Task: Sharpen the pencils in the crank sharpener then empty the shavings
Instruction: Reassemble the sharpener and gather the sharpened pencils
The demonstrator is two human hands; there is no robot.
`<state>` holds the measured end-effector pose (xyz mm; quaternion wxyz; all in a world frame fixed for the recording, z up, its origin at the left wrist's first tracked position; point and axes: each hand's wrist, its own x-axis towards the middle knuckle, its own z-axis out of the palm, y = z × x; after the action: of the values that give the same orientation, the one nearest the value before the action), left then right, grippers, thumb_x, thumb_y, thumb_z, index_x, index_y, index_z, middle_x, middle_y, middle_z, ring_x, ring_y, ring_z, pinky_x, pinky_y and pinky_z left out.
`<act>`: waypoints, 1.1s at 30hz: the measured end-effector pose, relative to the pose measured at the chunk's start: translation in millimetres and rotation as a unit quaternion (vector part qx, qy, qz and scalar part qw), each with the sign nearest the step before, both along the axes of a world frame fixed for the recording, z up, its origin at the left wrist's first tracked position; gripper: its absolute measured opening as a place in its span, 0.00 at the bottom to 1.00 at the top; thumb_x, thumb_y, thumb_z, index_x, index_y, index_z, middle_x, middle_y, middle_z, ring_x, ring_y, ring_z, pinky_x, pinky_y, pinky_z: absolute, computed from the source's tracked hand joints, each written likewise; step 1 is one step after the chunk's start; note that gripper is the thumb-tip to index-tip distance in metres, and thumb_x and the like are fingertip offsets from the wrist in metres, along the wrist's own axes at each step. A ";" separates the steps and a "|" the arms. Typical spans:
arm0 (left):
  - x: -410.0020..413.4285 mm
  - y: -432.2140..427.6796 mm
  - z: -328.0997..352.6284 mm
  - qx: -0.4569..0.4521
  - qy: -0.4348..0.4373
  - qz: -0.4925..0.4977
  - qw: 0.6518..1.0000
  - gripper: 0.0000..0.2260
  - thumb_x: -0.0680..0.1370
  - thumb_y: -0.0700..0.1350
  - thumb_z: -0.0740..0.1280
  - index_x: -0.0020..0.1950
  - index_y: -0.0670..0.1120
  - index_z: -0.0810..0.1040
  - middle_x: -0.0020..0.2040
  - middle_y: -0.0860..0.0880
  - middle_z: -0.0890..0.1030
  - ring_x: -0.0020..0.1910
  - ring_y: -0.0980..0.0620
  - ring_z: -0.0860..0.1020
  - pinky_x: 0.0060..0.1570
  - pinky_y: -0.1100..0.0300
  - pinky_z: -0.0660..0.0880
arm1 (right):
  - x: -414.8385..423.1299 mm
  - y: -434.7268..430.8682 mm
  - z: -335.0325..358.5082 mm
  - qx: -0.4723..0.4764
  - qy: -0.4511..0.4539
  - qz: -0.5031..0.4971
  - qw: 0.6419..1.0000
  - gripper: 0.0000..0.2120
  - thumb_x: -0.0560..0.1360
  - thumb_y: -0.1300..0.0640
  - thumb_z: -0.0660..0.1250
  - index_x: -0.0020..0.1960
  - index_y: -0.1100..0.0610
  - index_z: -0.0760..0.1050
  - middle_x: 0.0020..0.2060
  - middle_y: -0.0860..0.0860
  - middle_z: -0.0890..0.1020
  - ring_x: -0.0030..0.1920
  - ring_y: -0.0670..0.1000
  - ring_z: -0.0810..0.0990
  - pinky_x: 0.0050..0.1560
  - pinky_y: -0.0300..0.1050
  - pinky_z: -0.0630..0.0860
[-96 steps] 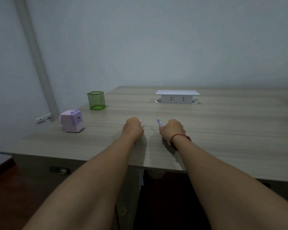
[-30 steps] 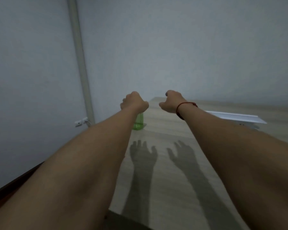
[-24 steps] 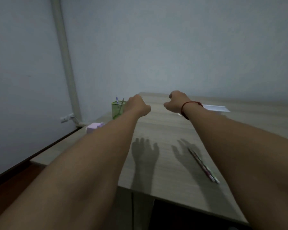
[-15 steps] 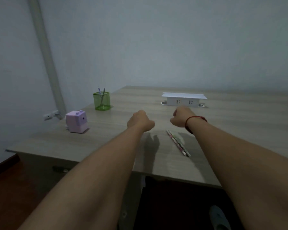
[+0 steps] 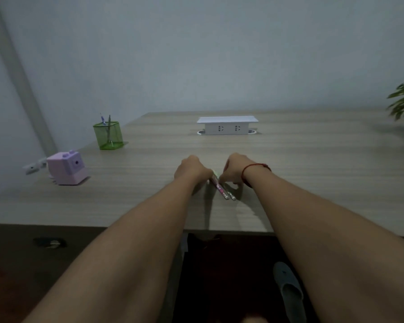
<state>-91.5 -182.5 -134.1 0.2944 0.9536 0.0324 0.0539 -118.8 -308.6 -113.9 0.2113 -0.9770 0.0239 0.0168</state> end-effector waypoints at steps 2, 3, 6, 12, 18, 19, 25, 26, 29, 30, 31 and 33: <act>-1.7 -1.4 -0.6 0.000 -0.002 0.007 1.000 0.21 0.69 0.51 0.73 0.56 0.40 0.74 0.57 0.41 0.78 0.55 0.42 0.78 0.46 0.56 0.74 | -1.9 1.7 0.0 -0.023 -0.019 -0.009 0.999 0.09 0.70 0.57 0.71 0.42 0.60 0.73 0.45 0.59 0.79 0.44 0.57 0.77 0.42 0.44 0.73; -2.6 -2.2 -0.6 0.004 -0.003 0.011 1.000 0.22 0.68 0.51 0.74 0.56 0.41 0.74 0.57 0.42 0.78 0.55 0.42 0.78 0.48 0.56 0.75 | -2.6 1.9 -0.4 -0.035 -0.030 -0.015 0.999 0.08 0.71 0.58 0.70 0.43 0.59 0.72 0.47 0.60 0.78 0.45 0.57 0.76 0.43 0.43 0.72; -4.1 -4.3 1.8 0.041 -0.018 0.019 0.999 0.21 0.69 0.48 0.74 0.57 0.42 0.73 0.58 0.42 0.77 0.57 0.42 0.77 0.49 0.55 0.75 | -3.5 1.5 -0.8 -0.057 -0.039 -0.030 0.997 0.12 0.74 0.62 0.67 0.57 0.63 0.74 0.57 0.61 0.78 0.56 0.60 0.78 0.48 0.45 0.73; -6.2 0.9 0.6 0.124 -0.022 -0.007 0.992 0.12 0.77 0.40 0.65 0.58 0.39 0.74 0.60 0.39 0.76 0.58 0.40 0.77 0.53 0.52 0.75 | -8.4 7.3 -0.2 -0.062 -0.028 -0.033 0.997 0.15 0.78 0.63 0.61 0.63 0.65 0.73 0.62 0.61 0.76 0.61 0.60 0.77 0.57 0.47 0.75; -11.1 28.6 19.2 0.104 -0.066 0.014 0.992 0.13 0.77 0.33 0.60 0.61 0.34 0.72 0.62 0.35 0.75 0.61 0.37 0.75 0.57 0.51 0.73 | -12.7 17.8 19.4 0.023 -0.023 -0.032 0.999 0.12 0.77 0.70 0.56 0.56 0.67 0.75 0.59 0.64 0.78 0.59 0.62 0.80 0.60 0.52 0.77; -11.9 36.1 26.9 0.095 -0.068 0.018 0.993 0.13 0.76 0.32 0.60 0.61 0.34 0.71 0.62 0.34 0.74 0.61 0.37 0.75 0.57 0.51 0.73 | -12.6 22.9 24.0 0.039 -0.030 -0.029 0.998 0.13 0.77 0.70 0.56 0.58 0.67 0.74 0.58 0.64 0.78 0.58 0.62 0.80 0.60 0.53 0.78; -11.7 93.4 74.8 0.006 -0.113 0.067 0.991 0.16 0.74 0.31 0.61 0.62 0.33 0.68 0.60 0.34 0.74 0.57 0.36 0.77 0.52 0.50 0.76 | -7.7 83.9 62.4 0.113 -0.112 0.004 0.987 0.05 0.77 0.66 0.59 0.42 0.62 0.68 0.55 0.64 0.80 0.52 0.62 0.82 0.53 0.53 0.80; -11.7 104.0 82.1 -0.010 -0.124 0.079 0.989 0.16 0.75 0.33 0.61 0.62 0.34 0.69 0.61 0.35 0.74 0.58 0.36 0.76 0.53 0.50 0.75 | -7.0 96.8 69.7 0.120 -0.126 0.012 0.985 0.08 0.77 0.66 0.59 0.38 0.61 0.67 0.54 0.64 0.80 0.52 0.63 0.82 0.52 0.53 0.81; -6.3 139.3 102.1 -0.054 -0.169 0.094 0.980 0.11 0.75 0.37 0.61 0.55 0.35 0.75 0.55 0.36 0.78 0.52 0.38 0.79 0.47 0.54 0.75 | 1.1 133.1 89.3 0.129 -0.148 0.034 0.980 0.04 0.76 0.64 0.61 0.42 0.62 0.69 0.56 0.63 0.79 0.52 0.64 0.82 0.54 0.56 0.80; -3.7 152.6 108.3 -0.068 -0.180 0.097 0.977 0.10 0.75 0.38 0.62 0.52 0.35 0.77 0.53 0.36 0.80 0.50 0.38 0.79 0.46 0.54 0.76 | 6.4 145.0 95.6 0.134 -0.151 0.042 0.979 0.03 0.75 0.63 0.61 0.47 0.63 0.72 0.56 0.63 0.79 0.52 0.64 0.82 0.54 0.56 0.80; -1.1 165.8 113.9 -0.083 -0.185 0.099 0.974 0.09 0.75 0.39 0.62 0.50 0.36 0.78 0.51 0.37 0.81 0.48 0.39 0.80 0.46 0.54 0.77 | 12.8 156.7 101.0 0.139 -0.155 0.047 0.977 0.07 0.75 0.63 0.62 0.51 0.64 0.74 0.56 0.63 0.79 0.52 0.64 0.82 0.53 0.56 0.80; 5.5 191.8 122.8 -0.104 -0.196 0.109 0.969 0.09 0.75 0.42 0.63 0.48 0.38 0.80 0.49 0.39 0.82 0.46 0.41 0.81 0.46 0.54 0.79 | 25.3 179.3 109.9 0.143 -0.156 0.060 0.976 0.11 0.76 0.61 0.62 0.56 0.66 0.74 0.55 0.62 0.79 0.51 0.63 0.82 0.52 0.56 0.81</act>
<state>-85.9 9.2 -11.3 0.3850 0.8793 0.0828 0.2678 -93.5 -129.2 -4.0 0.3483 -0.9270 -0.0705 -0.1204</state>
